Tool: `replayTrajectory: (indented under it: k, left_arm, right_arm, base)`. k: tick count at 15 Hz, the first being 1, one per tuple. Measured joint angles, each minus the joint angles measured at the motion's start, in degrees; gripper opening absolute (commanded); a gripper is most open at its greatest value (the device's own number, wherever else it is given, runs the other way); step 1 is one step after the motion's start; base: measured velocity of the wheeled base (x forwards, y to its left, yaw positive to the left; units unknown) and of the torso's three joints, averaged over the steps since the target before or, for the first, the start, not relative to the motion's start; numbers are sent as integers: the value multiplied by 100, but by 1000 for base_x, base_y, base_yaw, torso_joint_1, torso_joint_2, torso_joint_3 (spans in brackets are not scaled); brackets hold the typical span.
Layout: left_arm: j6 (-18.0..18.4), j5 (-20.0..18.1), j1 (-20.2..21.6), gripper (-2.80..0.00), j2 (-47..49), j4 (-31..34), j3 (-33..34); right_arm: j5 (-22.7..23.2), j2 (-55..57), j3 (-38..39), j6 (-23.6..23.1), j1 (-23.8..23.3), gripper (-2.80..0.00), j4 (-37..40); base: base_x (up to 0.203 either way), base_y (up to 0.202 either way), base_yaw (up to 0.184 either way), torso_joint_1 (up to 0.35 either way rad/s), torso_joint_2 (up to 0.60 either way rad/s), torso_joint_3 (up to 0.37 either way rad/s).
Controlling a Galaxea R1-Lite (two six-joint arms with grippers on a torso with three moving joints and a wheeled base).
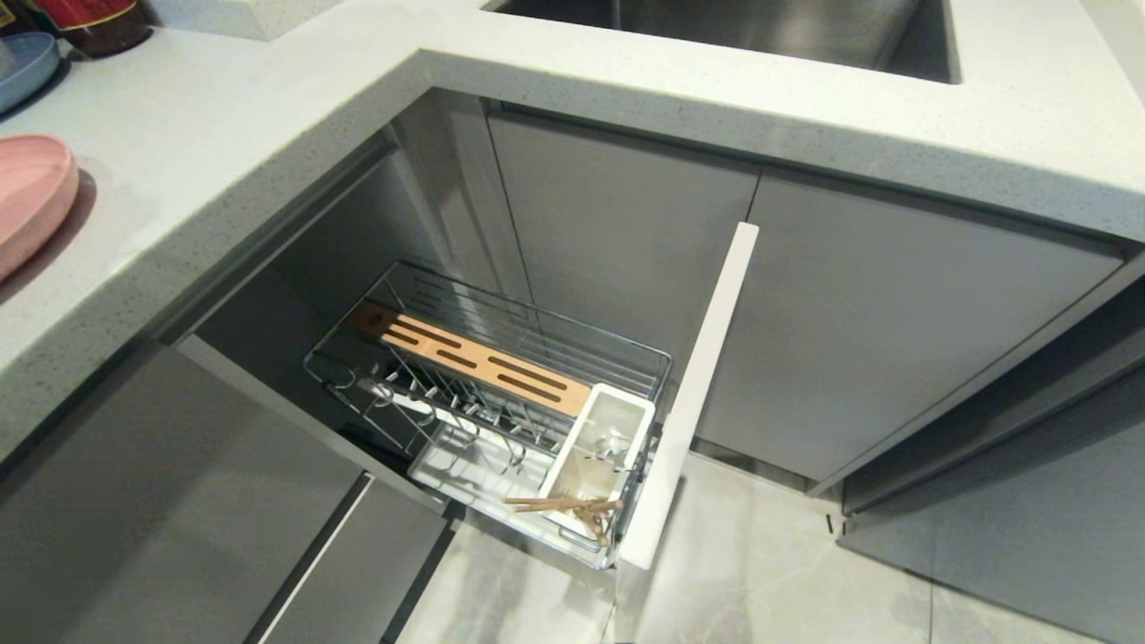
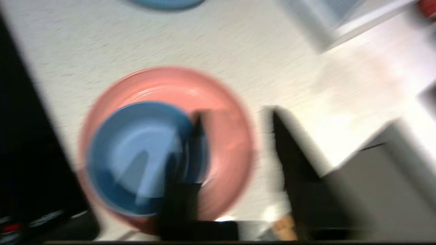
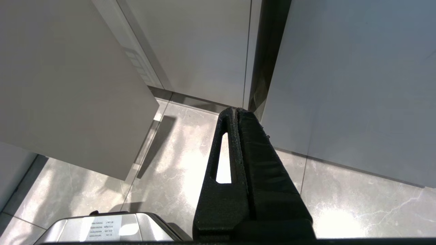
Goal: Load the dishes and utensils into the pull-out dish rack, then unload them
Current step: Take the chopsticks out of the cupboard
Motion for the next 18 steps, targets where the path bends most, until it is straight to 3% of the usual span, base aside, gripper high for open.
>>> replayTrajectory:
  k: [4, 6, 11, 18]
  left_arm:
    - [-1239, 45, -965, -280, -189, -489, 6]
    - [-1577, 77, -1505, -280, -245, -513, 32]
    - [-1683, 116, -3146, -280, -270, -497, 504]
    - [-1661, 139, -4562, -280, 0, -438, 1184]
  right_arm:
    - [0, 0, 0, 0, 0, -280, 0]
    - [0, 0, 0, 0, 0, -280, -2]
    - [0, 0, 0, 0, 0, -280, -2]
    - [0, 0, 0, 0, 0, -280, 0]
  base:
    - [0, 0, 0, 0, 0, 0]
    - [0, 0, 0, 0, 0, 0]
    - [0, 0, 0, 0, 0, 0]
    - [0, 0, 0, 0, 0, 0]
